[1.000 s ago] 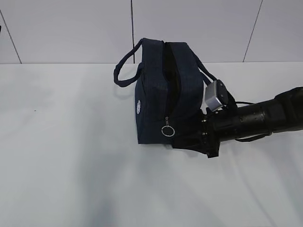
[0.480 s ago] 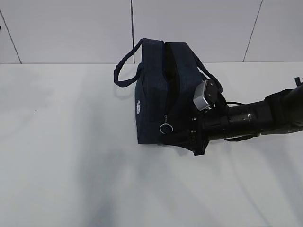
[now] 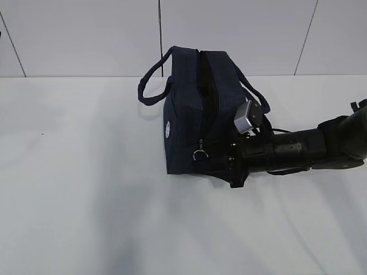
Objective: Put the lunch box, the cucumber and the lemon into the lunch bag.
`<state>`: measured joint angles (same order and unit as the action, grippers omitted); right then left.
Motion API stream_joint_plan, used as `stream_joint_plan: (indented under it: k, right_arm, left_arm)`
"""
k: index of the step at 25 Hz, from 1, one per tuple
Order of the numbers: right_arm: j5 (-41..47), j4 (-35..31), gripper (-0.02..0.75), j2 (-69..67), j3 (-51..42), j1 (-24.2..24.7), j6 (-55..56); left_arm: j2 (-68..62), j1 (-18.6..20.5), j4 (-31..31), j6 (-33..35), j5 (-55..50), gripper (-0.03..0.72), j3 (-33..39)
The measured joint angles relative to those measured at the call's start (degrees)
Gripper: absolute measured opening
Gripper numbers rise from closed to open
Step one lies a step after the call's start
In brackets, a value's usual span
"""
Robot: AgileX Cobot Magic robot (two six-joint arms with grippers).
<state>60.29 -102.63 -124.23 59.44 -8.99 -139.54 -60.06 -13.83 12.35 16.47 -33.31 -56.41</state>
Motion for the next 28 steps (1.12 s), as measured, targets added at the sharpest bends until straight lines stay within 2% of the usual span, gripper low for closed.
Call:
stream_joint_plan:
  k: [3, 15, 21, 28]
  right_arm:
    - [0.22, -0.23, 0.289, 0.0, 0.0, 0.0, -0.02]
    - [-3.15, -0.49, 0.001, 0.0, 0.0, 0.0, -0.02]
    - [-3.37, -0.14, 0.001, 0.0, 0.0, 0.0, 2.75]
    - [-0.71, 10.36, 0.001, 4.18, 0.0, 0.0, 13.74]
  left_arm:
    - [0.0, 0.0, 0.0, 0.0, 0.0, 0.308, 0.0]
    - [0.0, 0.0, -0.03, 0.0, 0.0, 0.308, 0.0]
    - [0.0, 0.0, -0.03, 0.0, 0.0, 0.308, 0.0]
    - [0.0, 0.0, -0.03, 0.0, 0.0, 0.308, 0.0]
